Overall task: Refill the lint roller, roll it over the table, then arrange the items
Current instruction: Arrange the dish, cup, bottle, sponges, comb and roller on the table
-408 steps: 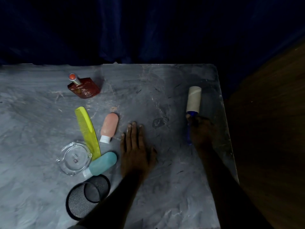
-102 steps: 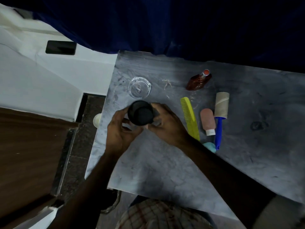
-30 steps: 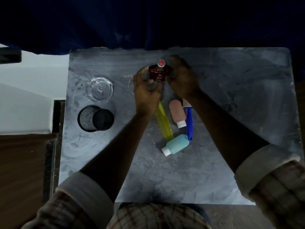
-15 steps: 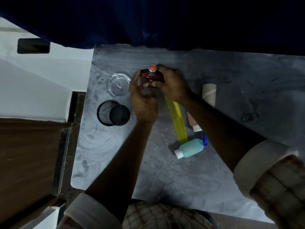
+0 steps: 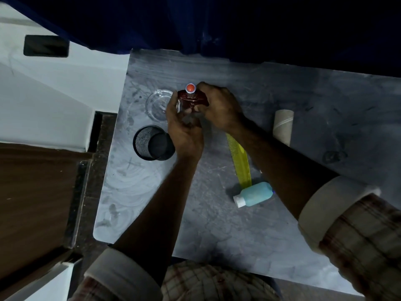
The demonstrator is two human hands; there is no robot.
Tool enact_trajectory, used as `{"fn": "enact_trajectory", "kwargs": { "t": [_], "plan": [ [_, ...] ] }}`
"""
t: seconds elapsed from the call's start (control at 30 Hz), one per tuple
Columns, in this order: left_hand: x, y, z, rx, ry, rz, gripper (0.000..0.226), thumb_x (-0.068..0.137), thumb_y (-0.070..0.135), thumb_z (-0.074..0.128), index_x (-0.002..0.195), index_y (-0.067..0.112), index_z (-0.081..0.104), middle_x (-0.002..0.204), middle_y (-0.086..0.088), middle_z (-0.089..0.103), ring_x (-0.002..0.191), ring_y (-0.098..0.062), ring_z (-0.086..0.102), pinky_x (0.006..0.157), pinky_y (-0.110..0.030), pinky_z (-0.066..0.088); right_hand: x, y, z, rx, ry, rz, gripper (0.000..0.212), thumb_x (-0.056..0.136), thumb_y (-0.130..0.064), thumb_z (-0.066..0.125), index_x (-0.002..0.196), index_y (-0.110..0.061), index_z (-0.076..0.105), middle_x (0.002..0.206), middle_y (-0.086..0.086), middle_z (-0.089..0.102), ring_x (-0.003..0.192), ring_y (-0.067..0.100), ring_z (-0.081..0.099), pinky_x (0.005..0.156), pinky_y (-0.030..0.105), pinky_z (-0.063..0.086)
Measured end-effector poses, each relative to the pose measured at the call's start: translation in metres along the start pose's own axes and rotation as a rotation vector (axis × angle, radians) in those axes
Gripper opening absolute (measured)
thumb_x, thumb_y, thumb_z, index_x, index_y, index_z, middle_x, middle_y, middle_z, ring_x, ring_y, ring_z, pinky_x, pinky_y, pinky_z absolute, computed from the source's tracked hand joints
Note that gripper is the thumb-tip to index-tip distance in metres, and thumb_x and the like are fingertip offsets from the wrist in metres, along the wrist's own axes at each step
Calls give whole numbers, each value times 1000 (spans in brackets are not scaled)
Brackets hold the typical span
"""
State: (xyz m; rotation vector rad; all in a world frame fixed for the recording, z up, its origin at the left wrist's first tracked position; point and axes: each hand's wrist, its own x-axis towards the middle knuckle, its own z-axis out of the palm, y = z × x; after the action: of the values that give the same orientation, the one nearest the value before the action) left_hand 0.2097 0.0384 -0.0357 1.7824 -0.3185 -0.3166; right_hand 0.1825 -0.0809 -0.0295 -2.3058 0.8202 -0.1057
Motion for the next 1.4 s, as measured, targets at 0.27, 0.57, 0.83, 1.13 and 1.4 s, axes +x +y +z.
{"fn": "enact_trajectory", "kwargs": {
  "t": [0.27, 0.57, 0.83, 1.13, 1.4],
  "plan": [
    [2, -1, -2, 27, -26, -11, 71, 92, -18, 60, 159, -2, 42, 145, -1, 59, 112, -14, 72, 104, -46, 62, 0, 0, 4, -12, 6, -5, 42, 85, -27, 75, 124, -22, 59, 123, 0, 71, 116, 23, 66, 98, 38, 54],
    [-1, 0, -2, 16, -33, -18, 73, 93, -18, 58, 161, -2, 39, 140, 6, 61, 115, -16, 71, 104, -36, 61, 0, 0, 2, -46, -6, -5, 46, 87, -26, 73, 131, -21, 58, 129, 1, 69, 121, 23, 63, 104, 40, 52],
    [-4, 1, -2, -19, -71, -24, 75, 96, -12, 65, 164, -1, 34, 151, 0, 61, 112, -15, 69, 91, -18, 59, -2, -1, -3, -42, -19, 7, 46, 84, -25, 74, 126, -22, 59, 124, 0, 71, 117, 23, 65, 99, 41, 53],
    [-41, -3, -10, -113, -79, -7, 86, 90, -20, 60, 165, -7, 21, 171, -25, 30, 116, 15, 61, 94, -14, 55, -52, 39, -30, -17, 65, 106, 49, 84, -15, 61, 133, -11, 55, 123, 10, 68, 113, 30, 66, 97, 47, 53],
    [-127, -35, -43, 279, -564, 17, 49, 87, 6, 74, 134, 19, 69, 125, 5, 75, 109, -10, 73, 85, -37, 63, -191, 77, -48, -89, 79, 141, 33, 83, -11, 63, 115, -9, 70, 114, 14, 73, 105, 36, 70, 87, 48, 59]
  ]
}}
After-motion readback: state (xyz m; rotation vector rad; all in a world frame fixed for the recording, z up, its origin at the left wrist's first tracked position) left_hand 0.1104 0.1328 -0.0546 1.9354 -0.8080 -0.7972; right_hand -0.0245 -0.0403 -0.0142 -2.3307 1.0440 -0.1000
